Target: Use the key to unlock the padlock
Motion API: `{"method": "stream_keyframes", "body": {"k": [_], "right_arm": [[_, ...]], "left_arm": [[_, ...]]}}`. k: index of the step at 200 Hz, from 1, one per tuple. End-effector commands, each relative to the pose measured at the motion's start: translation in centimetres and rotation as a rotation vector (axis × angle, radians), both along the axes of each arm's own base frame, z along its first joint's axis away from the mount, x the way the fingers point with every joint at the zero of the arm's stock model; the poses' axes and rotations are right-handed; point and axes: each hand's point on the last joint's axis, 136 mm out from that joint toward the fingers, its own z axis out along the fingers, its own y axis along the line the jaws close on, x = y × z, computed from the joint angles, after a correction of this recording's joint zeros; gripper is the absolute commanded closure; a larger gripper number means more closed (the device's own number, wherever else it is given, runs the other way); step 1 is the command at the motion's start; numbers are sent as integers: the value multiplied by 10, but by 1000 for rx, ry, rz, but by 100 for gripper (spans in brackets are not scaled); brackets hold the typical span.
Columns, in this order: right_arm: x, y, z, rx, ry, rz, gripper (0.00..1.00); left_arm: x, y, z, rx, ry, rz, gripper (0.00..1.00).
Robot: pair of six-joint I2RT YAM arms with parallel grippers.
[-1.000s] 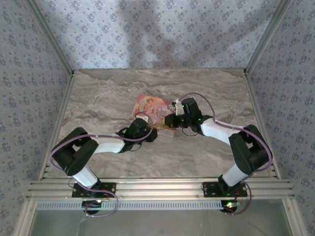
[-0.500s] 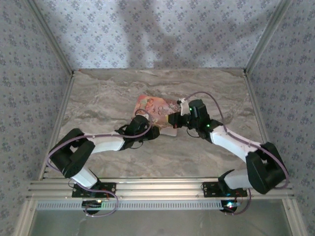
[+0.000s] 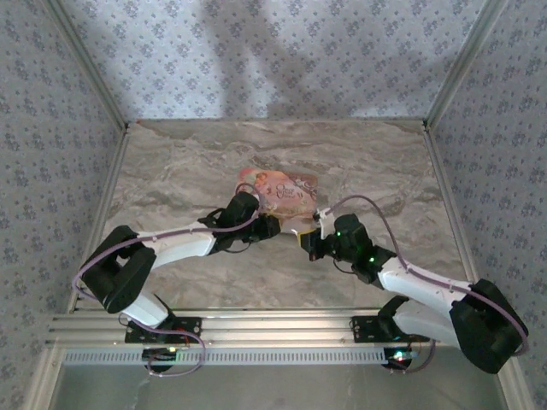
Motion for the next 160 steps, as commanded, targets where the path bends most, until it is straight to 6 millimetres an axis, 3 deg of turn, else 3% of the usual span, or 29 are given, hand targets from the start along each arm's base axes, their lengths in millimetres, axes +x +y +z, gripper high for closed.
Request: {"method": "stream_keyframes", "body": {"k": [1,64,160], "right_arm": [[7,0,1,-5,-96,-33,100],[6,16,-34,-65,-85,-12,100],[20,26,-46,-82,-122,-17,100]], "left_arm": [[7,-11,40,-94,-32,-3,73],[8,-11,39,-106,-11,16,74],[7,-12,42,-109,-7,16,75]]}}
